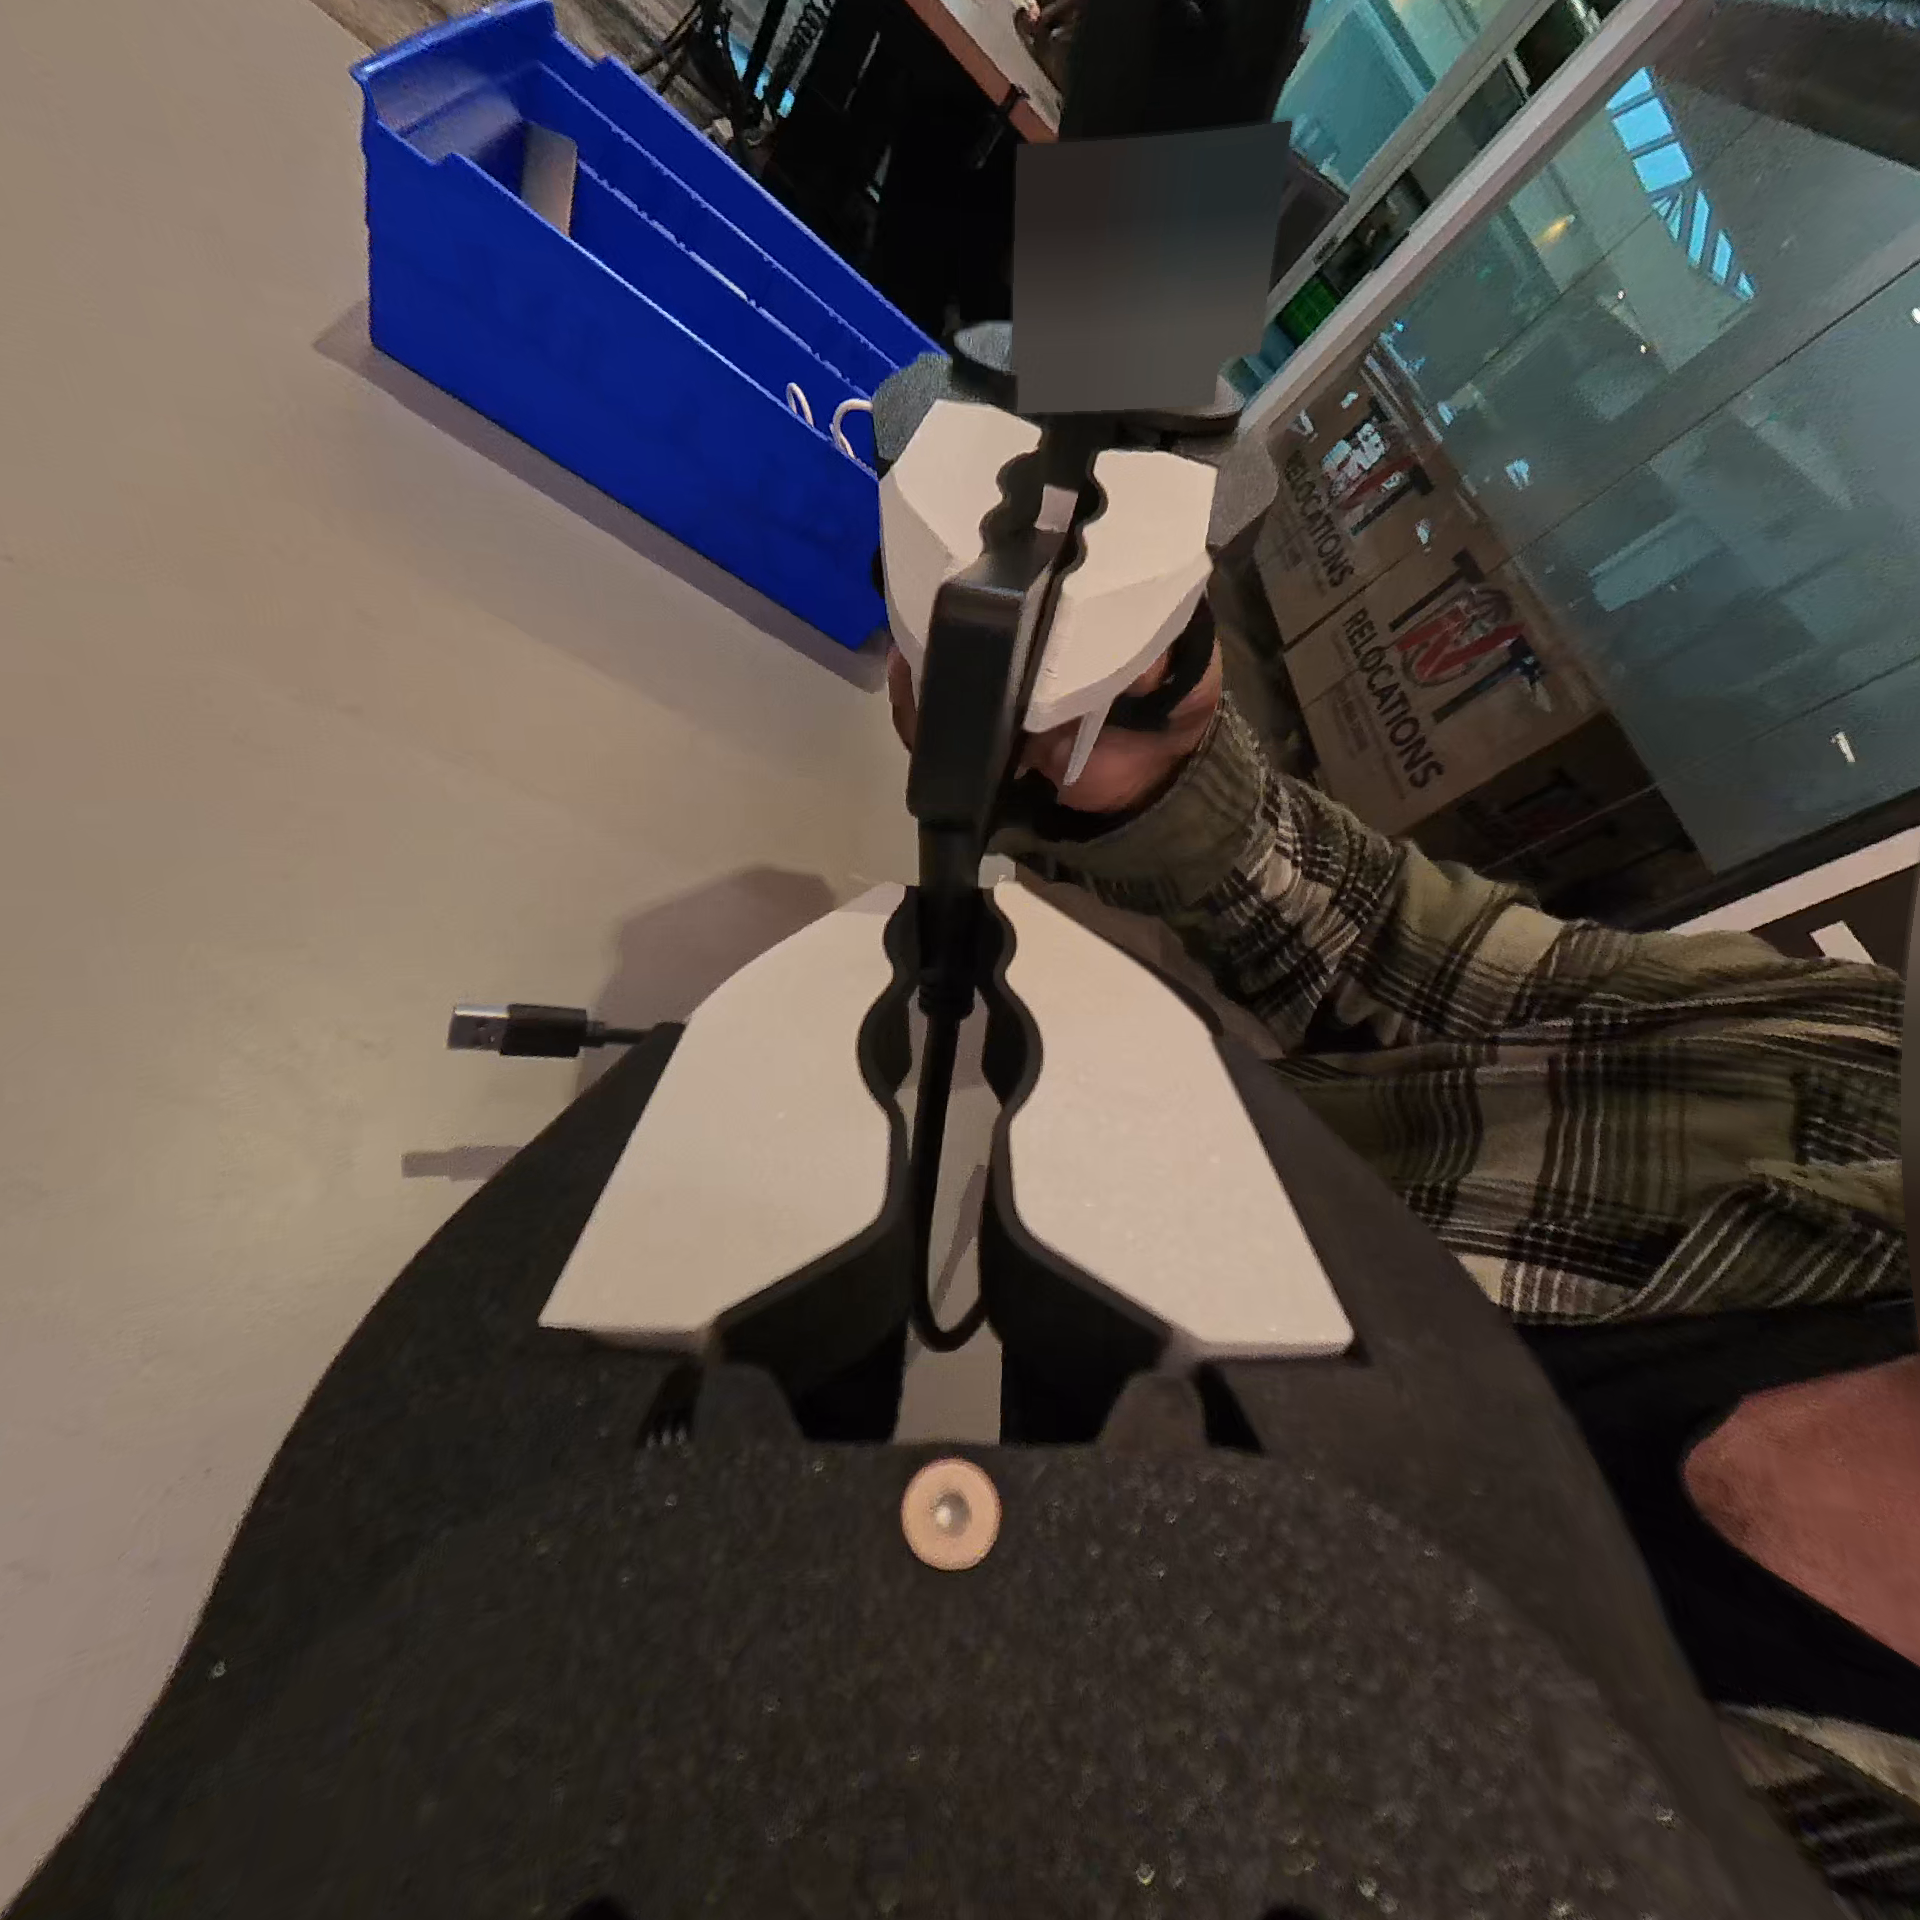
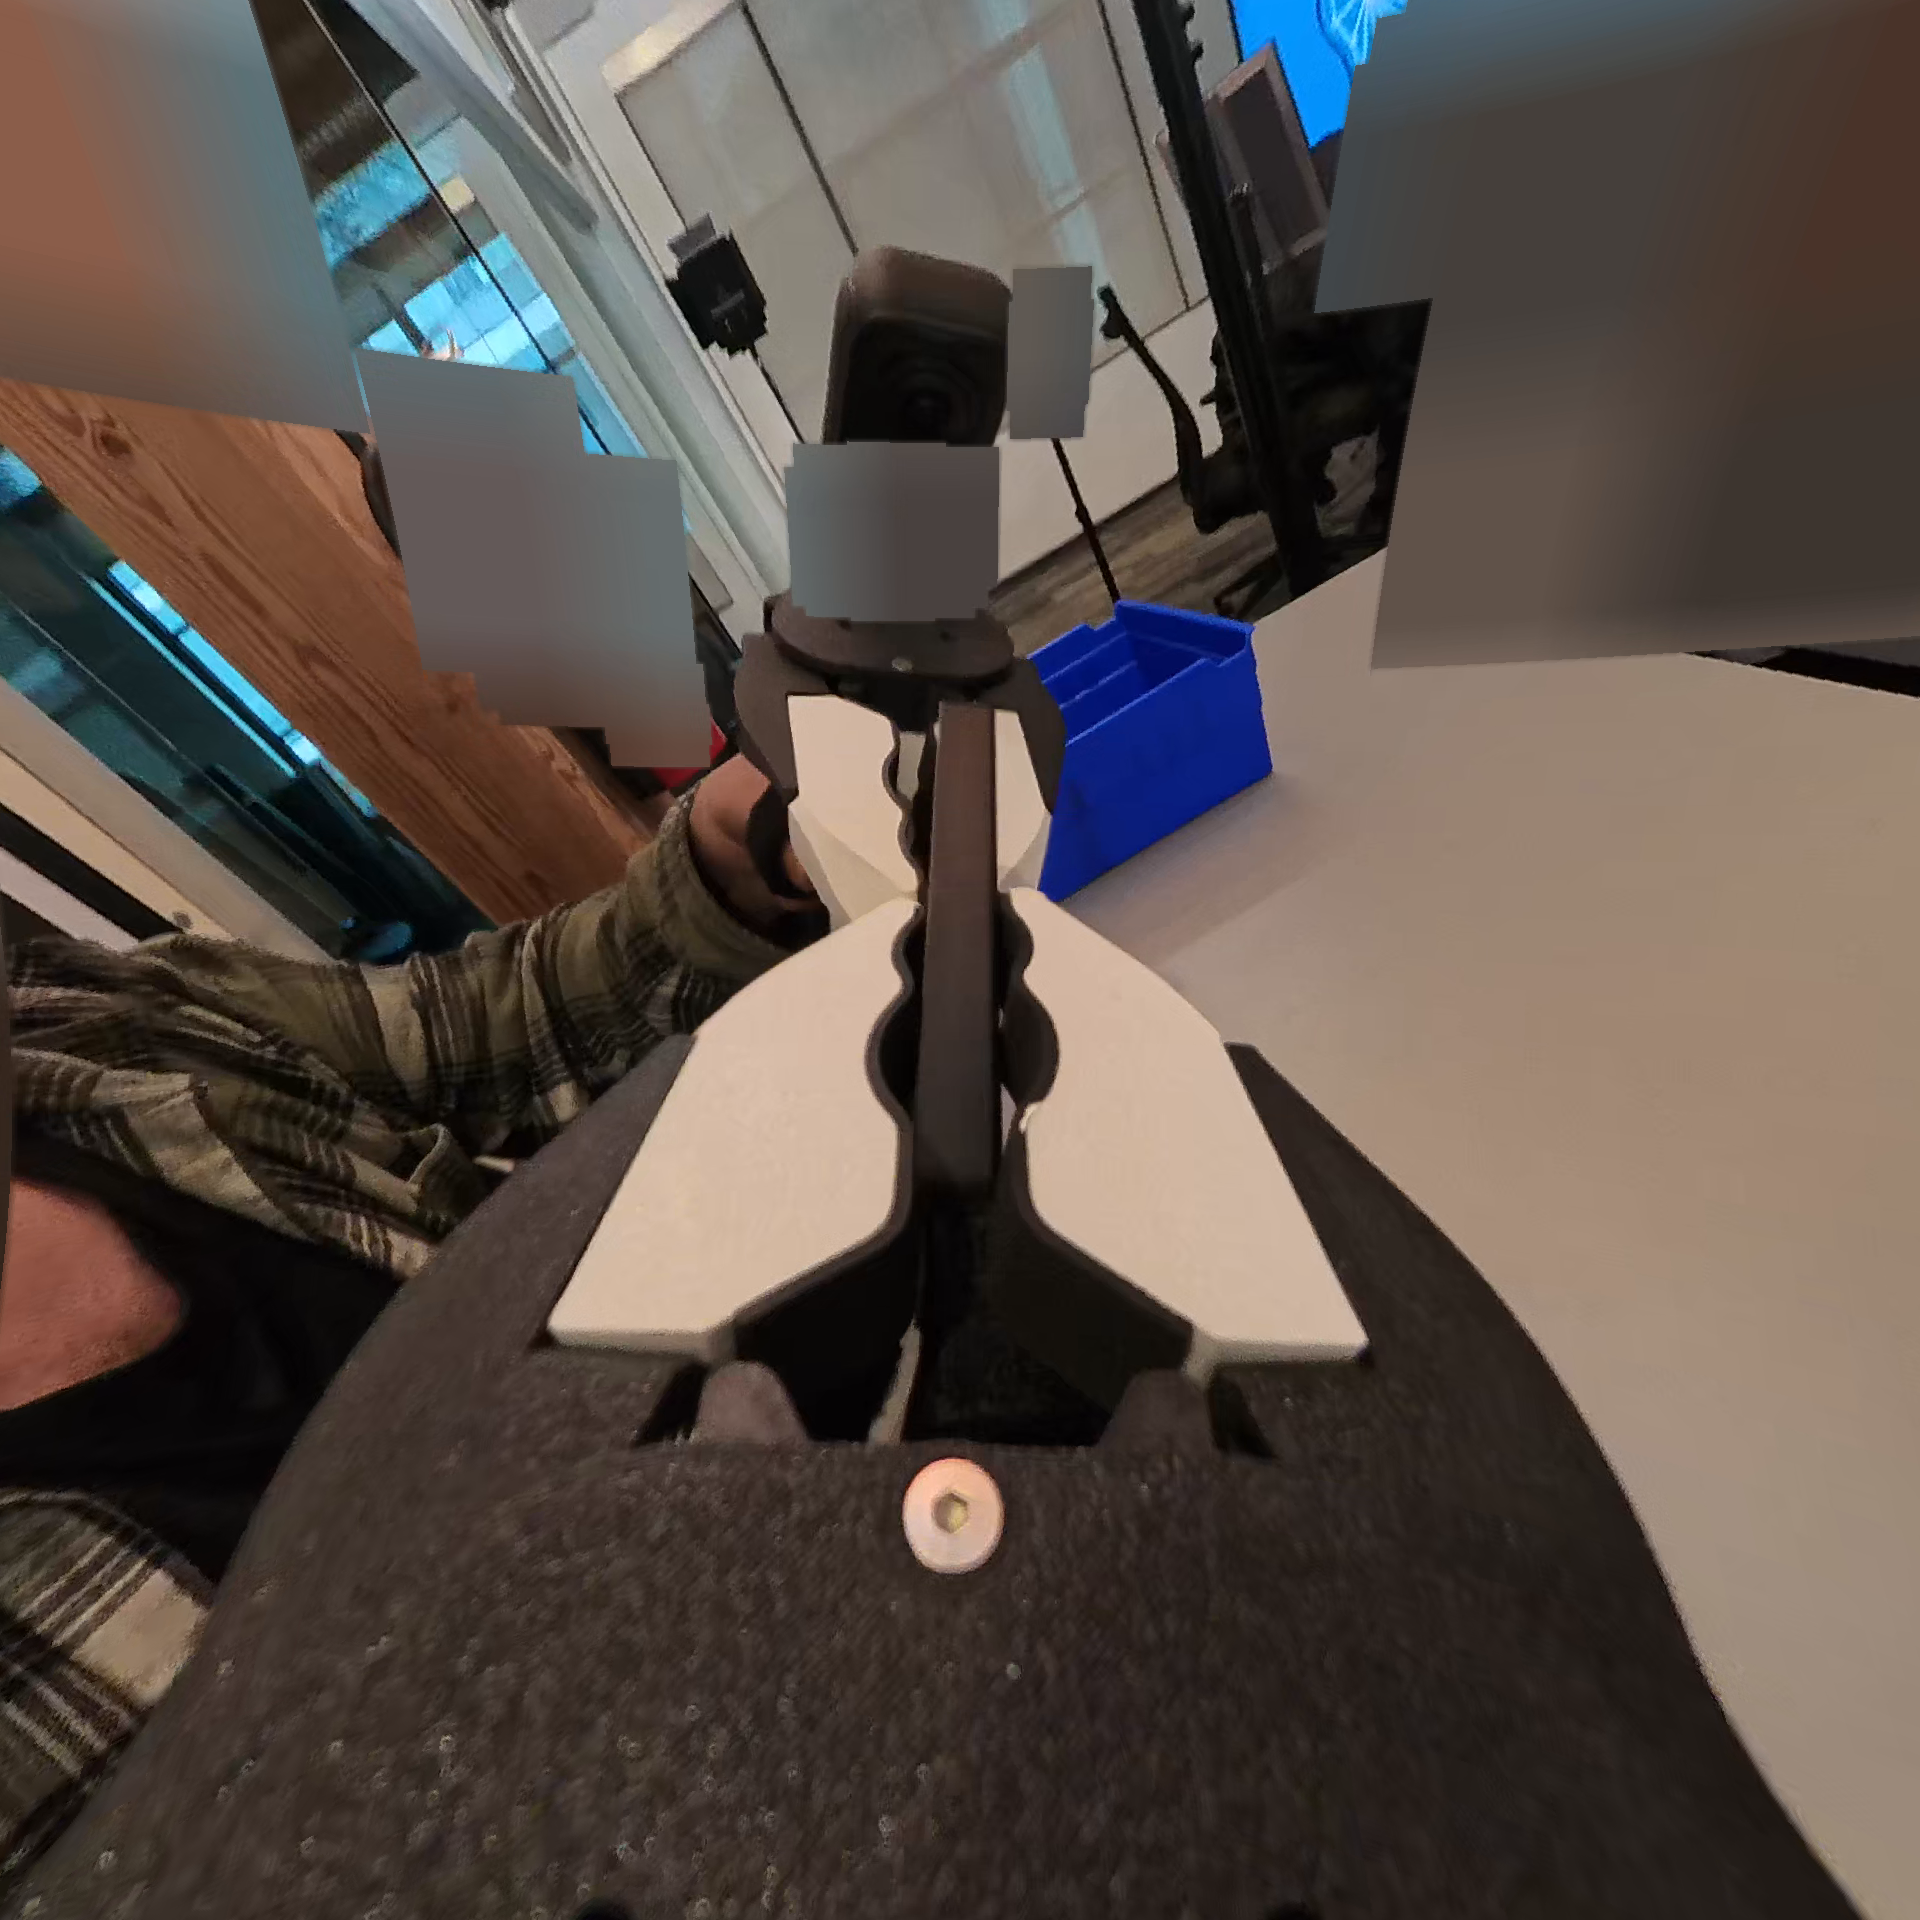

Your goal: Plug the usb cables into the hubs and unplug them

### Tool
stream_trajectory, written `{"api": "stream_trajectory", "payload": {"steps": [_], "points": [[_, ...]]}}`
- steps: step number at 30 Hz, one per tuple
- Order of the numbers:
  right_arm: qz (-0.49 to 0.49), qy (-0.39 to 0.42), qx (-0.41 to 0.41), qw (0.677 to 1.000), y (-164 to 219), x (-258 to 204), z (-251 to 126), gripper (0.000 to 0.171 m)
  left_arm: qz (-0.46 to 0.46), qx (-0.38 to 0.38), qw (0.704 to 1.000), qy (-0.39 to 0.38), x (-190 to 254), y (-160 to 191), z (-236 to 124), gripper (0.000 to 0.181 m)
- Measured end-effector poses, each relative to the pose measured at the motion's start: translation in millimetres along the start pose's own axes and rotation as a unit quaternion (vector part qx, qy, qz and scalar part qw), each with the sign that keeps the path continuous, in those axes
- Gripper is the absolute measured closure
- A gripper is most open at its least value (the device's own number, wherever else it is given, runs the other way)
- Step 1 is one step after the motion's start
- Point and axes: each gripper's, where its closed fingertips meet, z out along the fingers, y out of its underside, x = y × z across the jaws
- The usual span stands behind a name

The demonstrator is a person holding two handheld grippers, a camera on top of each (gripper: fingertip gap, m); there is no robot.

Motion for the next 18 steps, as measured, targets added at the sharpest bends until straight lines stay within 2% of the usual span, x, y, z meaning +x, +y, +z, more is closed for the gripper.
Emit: {"api": "stream_trajectory", "payload": {"steps": [7,8,9,10,11,12,14,16,18], "points": [[0.018,0.007,0.077,0.997,-5.6,6.7,-2.3,0.161,-0.012,0.014,1.0,-0.007,-6.1,1.5,1.7,0.173],[0.025,0.044,0.195,0.98,-36.5,18.0,-28.8,0.16,-0.006,-0.037,0.999,-0.03,-13.0,22.7,7.8,0.173],[0.051,0.027,0.284,0.957,-69.9,22.8,-74.4,0.16,-0.01,-0.081,0.996,-0.04,-18.6,49.4,16.4,0.173],[0.041,0.044,0.314,0.947,-86.1,28.5,-105.7,0.161,-0.023,-0.08,0.996,-0.036,-21.6,62.6,20.9,0.173],[0.023,0.096,0.222,0.97,-72.7,40.9,-100.8,0.159,-0.028,-0.053,0.998,-0.036,-26.1,58.7,14.9,0.172],[0.008,0.138,0.184,0.973,-64.5,49.8,-99.3,0.16,-0.026,-0.023,0.999,-0.033,-28.3,46.3,2.9,0.173],[0.001,0.151,0.151,0.977,-66.2,53.1,-105.6,0.16,-0.009,-0.012,0.999,-0.033,-24.4,31.5,-10.3,0.173],[-0.009,0.158,0.134,0.978,-78.5,51.7,-115.7,0.16,0.023,-0.027,0.999,-0.036,-13.5,26.0,-10.0,0.173],[-0.02,0.174,0.117,0.978,-94.6,49.0,-125.6,0.16,0.046,-0.011,0.998,-0.036,-3.6,14.1,-15.5,0.173]]}}
